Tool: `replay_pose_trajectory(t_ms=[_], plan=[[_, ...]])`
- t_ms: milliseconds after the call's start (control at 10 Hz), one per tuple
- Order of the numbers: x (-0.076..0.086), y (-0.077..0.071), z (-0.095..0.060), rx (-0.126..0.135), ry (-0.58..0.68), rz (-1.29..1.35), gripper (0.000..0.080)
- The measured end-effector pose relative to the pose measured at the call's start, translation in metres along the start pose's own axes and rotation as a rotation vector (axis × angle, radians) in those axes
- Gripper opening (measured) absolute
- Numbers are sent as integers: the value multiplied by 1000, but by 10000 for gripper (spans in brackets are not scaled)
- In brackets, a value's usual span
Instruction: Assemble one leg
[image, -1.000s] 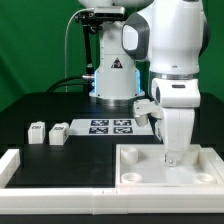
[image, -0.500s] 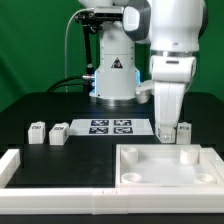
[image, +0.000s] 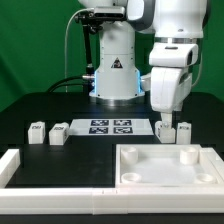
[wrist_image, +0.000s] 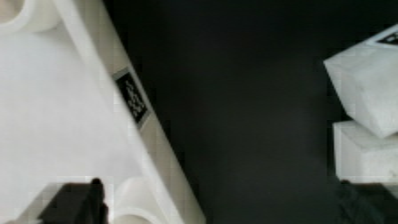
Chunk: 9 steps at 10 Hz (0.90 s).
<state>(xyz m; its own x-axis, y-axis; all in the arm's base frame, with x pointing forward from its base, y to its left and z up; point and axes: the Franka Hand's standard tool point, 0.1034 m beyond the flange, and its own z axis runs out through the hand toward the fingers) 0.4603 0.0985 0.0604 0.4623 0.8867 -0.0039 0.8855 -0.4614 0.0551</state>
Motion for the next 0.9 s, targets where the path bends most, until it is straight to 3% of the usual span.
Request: replay_pose_trajectory(t_ms=[200, 400, 900], plan=[[0, -1, 0, 7, 5, 179, 649], [-1, -9, 2, 35, 10, 549, 649], [17, -41, 8, 84, 18, 1159, 649]])
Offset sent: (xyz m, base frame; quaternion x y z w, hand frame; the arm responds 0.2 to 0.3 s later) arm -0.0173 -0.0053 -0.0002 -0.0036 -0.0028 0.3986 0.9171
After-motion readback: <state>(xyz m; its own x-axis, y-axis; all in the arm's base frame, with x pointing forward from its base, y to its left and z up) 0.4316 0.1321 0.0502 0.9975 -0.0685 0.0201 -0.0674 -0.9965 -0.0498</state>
